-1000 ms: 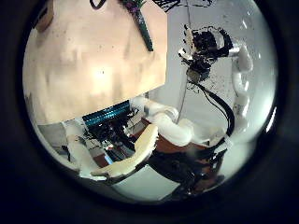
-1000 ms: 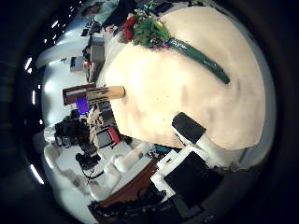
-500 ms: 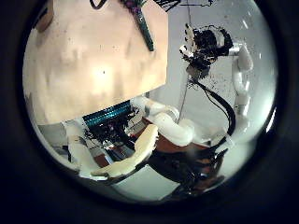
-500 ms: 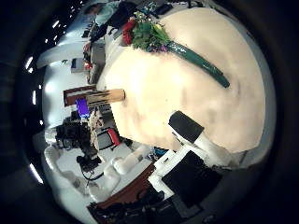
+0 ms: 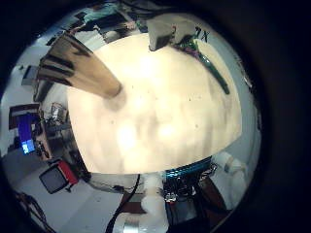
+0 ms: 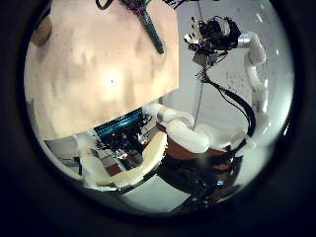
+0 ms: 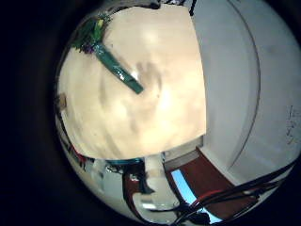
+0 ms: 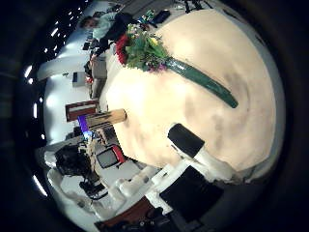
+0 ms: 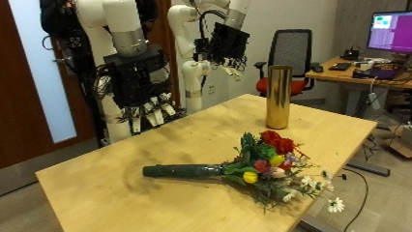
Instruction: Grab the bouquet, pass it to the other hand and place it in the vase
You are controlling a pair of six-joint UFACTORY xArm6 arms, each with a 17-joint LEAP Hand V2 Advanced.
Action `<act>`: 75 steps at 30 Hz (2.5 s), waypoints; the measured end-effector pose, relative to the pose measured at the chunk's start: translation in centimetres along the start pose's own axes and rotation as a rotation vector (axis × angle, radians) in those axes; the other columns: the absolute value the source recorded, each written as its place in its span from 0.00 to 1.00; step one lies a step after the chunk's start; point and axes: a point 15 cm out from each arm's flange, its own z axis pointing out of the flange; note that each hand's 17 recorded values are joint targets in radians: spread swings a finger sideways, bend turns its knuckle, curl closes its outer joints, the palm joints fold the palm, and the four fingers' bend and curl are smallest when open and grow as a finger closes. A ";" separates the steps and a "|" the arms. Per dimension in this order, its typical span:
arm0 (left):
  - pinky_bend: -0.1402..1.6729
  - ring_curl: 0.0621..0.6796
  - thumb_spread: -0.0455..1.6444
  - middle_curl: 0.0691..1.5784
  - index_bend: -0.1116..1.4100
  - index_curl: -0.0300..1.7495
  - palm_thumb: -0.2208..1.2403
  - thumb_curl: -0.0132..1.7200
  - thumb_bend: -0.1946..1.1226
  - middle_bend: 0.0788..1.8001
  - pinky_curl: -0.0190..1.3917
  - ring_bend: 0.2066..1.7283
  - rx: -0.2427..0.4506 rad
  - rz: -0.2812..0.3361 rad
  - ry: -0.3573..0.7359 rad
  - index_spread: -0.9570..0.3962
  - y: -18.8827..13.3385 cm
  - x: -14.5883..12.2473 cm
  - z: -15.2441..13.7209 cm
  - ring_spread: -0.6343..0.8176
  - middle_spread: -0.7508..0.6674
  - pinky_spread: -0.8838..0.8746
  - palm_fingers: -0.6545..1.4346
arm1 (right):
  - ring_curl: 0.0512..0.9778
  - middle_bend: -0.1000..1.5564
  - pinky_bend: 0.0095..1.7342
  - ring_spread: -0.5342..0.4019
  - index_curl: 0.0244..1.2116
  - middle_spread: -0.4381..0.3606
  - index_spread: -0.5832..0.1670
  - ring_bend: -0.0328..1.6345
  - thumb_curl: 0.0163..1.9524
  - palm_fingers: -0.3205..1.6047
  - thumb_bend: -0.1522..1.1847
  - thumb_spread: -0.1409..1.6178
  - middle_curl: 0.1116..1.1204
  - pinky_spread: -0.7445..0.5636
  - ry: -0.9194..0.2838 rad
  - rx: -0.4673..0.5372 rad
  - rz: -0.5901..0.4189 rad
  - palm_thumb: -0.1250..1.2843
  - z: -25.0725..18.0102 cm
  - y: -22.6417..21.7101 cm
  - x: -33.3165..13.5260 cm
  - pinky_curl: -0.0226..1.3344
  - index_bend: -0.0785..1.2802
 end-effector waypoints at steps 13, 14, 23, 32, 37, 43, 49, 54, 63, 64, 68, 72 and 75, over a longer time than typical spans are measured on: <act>0.25 0.27 0.55 0.12 0.19 0.20 0.37 0.18 0.12 0.06 0.24 0.14 0.117 0.057 -0.018 0.90 -6.2 0.3 1.2 0.87 0.89 0.85 0.32 | 0.16 0.27 0.31 0.77 0.19 0.77 0.57 0.37 0.17 0.28 0.10 0.70 0.24 0.84 0.004 -0.022 0.022 0.47 3.3 -1.7 -0.6 0.21 0.17; 0.25 0.27 0.55 0.12 0.19 0.20 0.37 0.18 0.12 0.06 0.24 0.14 0.121 0.064 -0.018 0.90 -6.5 0.2 1.3 0.87 0.89 0.85 0.32 | 0.16 0.27 0.31 0.77 0.19 0.77 0.57 0.37 0.17 0.28 0.10 0.70 0.24 0.84 0.005 -0.036 0.027 0.47 4.3 -1.5 -0.4 0.21 0.17; 0.25 0.27 0.55 0.13 0.18 0.20 0.37 0.19 0.12 0.06 0.24 0.15 0.119 0.067 -0.015 0.89 -8.0 -0.1 2.2 0.86 0.88 0.84 0.32 | 0.15 0.26 0.31 0.77 0.20 0.74 0.62 0.38 0.17 0.28 0.10 0.70 0.23 0.83 0.012 -0.011 0.084 0.47 8.4 -3.0 0.1 0.20 0.18; 0.25 0.26 0.55 0.14 0.19 0.19 0.37 0.19 0.12 0.06 0.24 0.15 0.119 0.072 -0.014 0.89 -8.7 0.0 2.1 0.86 0.88 0.84 0.32 | 0.14 0.26 0.31 0.75 0.22 0.74 0.63 0.38 0.17 0.29 0.10 0.70 0.23 0.82 0.031 -0.113 0.122 0.47 13.6 -3.1 1.4 0.20 0.17; 0.25 0.26 0.55 0.14 0.19 0.19 0.37 0.19 0.12 0.06 0.24 0.15 0.117 0.074 -0.013 0.89 -8.9 0.1 2.1 0.85 0.88 0.84 0.32 | 0.14 0.26 0.31 0.75 0.22 0.75 0.67 0.38 0.17 0.29 0.10 0.70 0.23 0.82 0.033 -0.093 0.127 0.47 14.8 -4.2 1.7 0.20 0.17; 0.25 0.26 0.55 0.14 0.19 0.19 0.37 0.19 0.12 0.06 0.24 0.15 0.117 0.073 -0.013 0.89 -8.9 -0.1 2.1 0.86 0.88 0.84 0.32 | 0.14 0.26 0.31 0.75 0.21 0.76 0.67 0.39 0.17 0.29 0.10 0.69 0.23 0.82 0.032 -0.016 0.128 0.48 15.0 -6.5 1.9 0.19 0.17; 0.25 0.26 0.55 0.14 0.18 0.19 0.37 0.19 0.12 0.06 0.24 0.15 0.116 0.072 -0.013 0.89 -8.9 -0.1 2.0 0.86 0.88 0.84 0.32 | 0.15 0.27 0.32 0.72 0.21 0.76 0.67 0.42 0.17 0.30 0.09 0.69 0.24 0.81 0.034 -0.019 0.129 0.48 15.6 -6.7 2.1 0.19 0.17; 0.25 0.25 0.55 0.14 0.19 0.19 0.37 0.19 0.12 0.06 0.24 0.16 0.117 0.072 -0.013 0.89 -8.9 -0.1 1.9 0.86 0.88 0.84 0.32 | 0.15 0.28 0.32 0.71 0.20 0.76 0.67 0.44 0.18 0.30 0.10 0.68 0.24 0.79 0.037 -0.036 0.128 0.48 16.0 -6.4 2.2 0.19 0.17; 0.25 0.25 0.55 0.14 0.19 0.19 0.37 0.19 0.12 0.06 0.24 0.16 0.118 0.069 -0.012 0.89 -8.7 -0.2 1.7 0.86 0.88 0.84 0.32 | 0.15 0.29 0.34 0.68 0.21 0.76 0.68 0.46 0.18 0.31 0.10 0.67 0.24 0.76 0.040 -0.053 0.128 0.50 16.8 -6.3 2.3 0.18 0.17; 0.25 0.25 0.55 0.14 0.19 0.19 0.37 0.19 0.12 0.06 0.24 0.16 0.120 0.070 -0.013 0.89 -8.7 -0.2 1.7 0.86 0.88 0.84 0.32 | 0.15 0.29 0.34 0.68 0.21 0.76 0.68 0.46 0.18 0.31 0.10 0.67 0.24 0.76 0.041 -0.062 0.128 0.50 17.2 -6.2 2.3 0.18 0.18; 0.25 0.25 0.55 0.15 0.18 0.19 0.37 0.19 0.12 0.07 0.24 0.16 0.123 0.069 -0.013 0.89 -8.7 -0.2 1.5 0.86 0.88 0.84 0.32 | 0.15 0.30 0.35 0.67 0.21 0.75 0.68 0.47 0.18 0.31 0.10 0.66 0.24 0.75 0.043 -0.074 0.127 0.51 17.6 -6.1 2.2 0.17 0.18; 0.25 0.25 0.55 0.15 0.18 0.19 0.37 0.19 0.12 0.07 0.24 0.16 0.123 0.070 -0.013 0.89 -8.6 -0.2 1.5 0.86 0.88 0.84 0.32 | 0.15 0.31 0.34 0.67 0.22 0.75 0.68 0.47 0.18 0.32 0.10 0.66 0.24 0.74 0.046 -0.091 0.121 0.52 18.4 -5.9 2.0 0.17 0.18; 0.25 0.25 0.55 0.15 0.18 0.19 0.37 0.19 0.12 0.07 0.24 0.16 0.124 0.068 -0.013 0.89 -8.6 -0.1 1.4 0.86 0.88 0.84 0.32 | 0.15 0.32 0.34 0.65 0.22 0.74 0.68 0.48 0.19 0.32 0.10 0.66 0.25 0.73 0.048 -0.100 0.117 0.53 18.8 -5.8 1.8 0.16 0.17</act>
